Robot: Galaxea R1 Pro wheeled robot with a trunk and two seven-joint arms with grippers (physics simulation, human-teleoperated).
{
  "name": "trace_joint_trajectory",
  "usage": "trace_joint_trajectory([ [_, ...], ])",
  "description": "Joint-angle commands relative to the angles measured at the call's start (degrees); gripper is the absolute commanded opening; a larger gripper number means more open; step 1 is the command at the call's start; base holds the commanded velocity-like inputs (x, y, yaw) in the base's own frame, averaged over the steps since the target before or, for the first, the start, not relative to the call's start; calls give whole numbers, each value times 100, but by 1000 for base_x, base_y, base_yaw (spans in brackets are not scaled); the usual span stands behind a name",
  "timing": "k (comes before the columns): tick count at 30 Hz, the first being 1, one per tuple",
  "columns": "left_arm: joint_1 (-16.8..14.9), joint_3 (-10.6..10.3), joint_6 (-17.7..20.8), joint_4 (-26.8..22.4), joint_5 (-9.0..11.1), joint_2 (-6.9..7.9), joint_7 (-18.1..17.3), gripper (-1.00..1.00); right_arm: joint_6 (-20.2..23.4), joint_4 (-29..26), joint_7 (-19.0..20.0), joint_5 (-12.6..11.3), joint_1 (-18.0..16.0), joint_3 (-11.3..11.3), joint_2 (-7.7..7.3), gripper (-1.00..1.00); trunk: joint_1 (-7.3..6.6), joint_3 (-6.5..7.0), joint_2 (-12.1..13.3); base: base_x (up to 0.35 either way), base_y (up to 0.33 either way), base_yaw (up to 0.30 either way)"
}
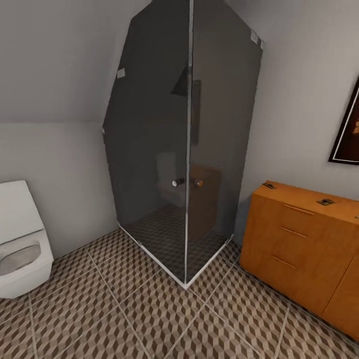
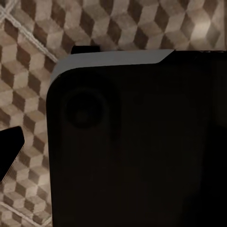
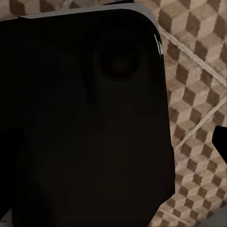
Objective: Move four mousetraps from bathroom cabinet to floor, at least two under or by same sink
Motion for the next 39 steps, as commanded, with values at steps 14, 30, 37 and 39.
trace_joint_trajectory([
  [14,0,0,-6,1,7,-2,6,100,-18,2,-1,-38,-1,-26,0,100,0,22,-2,0,0,-295],
  [30,0,-2,-6,9,23,-5,7,100,-18,2,-1,-37,-1,-26,3,100,0,55,-2,0,0,-295],
  [37,0,-7,-6,22,32,-6,7,100,-18,2,-1,-36,-1,-26,1,100,0,70,-2,0,0,-295],
  [39,0,-6,-6,26,36,-1,7,100,-18,2,-1,-37,-1,-26,1,100,0,74,-2,0,0,-295],
])
